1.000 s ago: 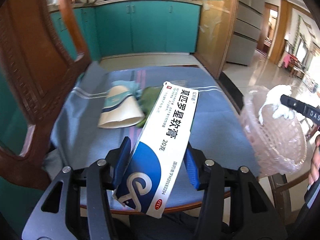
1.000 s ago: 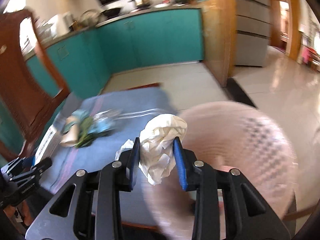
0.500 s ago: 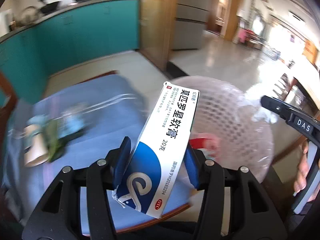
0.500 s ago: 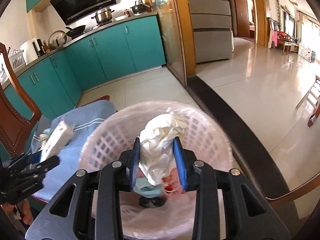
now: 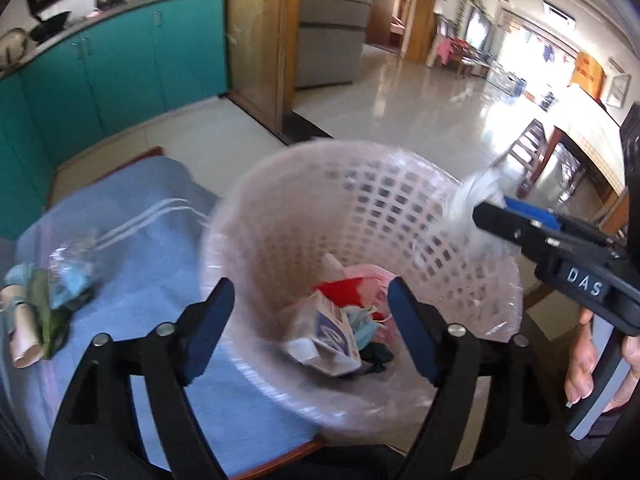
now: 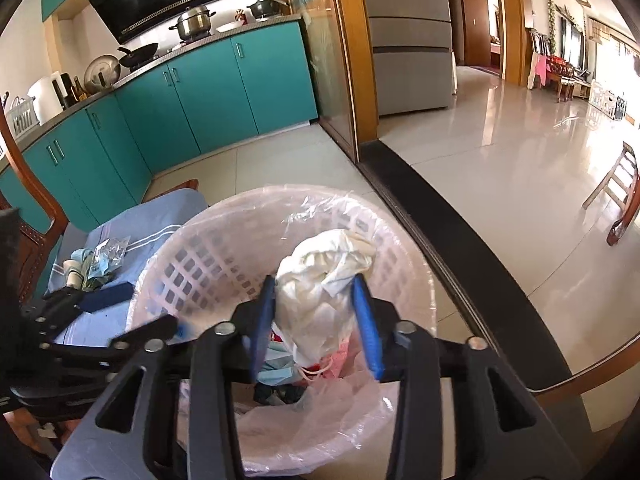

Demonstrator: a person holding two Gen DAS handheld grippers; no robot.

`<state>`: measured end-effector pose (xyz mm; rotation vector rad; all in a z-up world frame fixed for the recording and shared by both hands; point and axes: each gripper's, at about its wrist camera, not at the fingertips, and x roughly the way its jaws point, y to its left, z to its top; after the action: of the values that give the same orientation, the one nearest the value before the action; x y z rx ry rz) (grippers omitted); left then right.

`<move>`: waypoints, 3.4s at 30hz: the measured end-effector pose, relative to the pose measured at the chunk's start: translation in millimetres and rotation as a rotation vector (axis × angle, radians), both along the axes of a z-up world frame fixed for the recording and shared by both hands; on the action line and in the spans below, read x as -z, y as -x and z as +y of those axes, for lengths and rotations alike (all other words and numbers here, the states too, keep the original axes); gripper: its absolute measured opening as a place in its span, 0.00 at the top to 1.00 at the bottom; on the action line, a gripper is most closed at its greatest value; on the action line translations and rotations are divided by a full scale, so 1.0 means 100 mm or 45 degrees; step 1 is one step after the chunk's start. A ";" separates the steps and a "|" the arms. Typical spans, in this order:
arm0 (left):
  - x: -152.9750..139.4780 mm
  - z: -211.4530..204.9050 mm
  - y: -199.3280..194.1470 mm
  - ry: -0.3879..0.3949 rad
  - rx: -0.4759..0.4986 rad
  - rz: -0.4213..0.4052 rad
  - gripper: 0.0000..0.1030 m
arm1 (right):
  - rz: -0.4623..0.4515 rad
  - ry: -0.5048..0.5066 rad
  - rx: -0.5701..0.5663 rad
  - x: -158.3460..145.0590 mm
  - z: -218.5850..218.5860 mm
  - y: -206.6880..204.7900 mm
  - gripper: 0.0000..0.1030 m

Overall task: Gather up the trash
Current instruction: 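Drop the tissue from the right tool while the left tool drops the ointment box, then grasp the white paper cup with the left tool while the right tool grasps the plastic packet, then carry cup and packet over the wastebasket and open both tools to drop them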

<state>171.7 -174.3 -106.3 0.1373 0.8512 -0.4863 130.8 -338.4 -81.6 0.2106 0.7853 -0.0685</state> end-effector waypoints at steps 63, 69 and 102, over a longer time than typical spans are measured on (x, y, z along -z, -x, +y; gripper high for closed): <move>0.64 3.05 -0.95 0.302 -0.880 0.387 0.06 | 0.211 0.017 -0.595 0.34 2.44 -0.73 0.60; 0.79 2.98 -1.11 0.279 -0.874 0.437 0.17 | 0.192 0.013 -0.631 0.29 2.46 -0.62 0.60; -0.11 2.66 0.21 -0.081 -0.879 -0.060 0.18 | 0.194 0.092 -0.704 0.34 2.68 -0.36 0.60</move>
<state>150.3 92.2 -95.7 -0.0895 0.8101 0.1909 166.3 -70.1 -115.4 -0.0863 0.9674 0.4134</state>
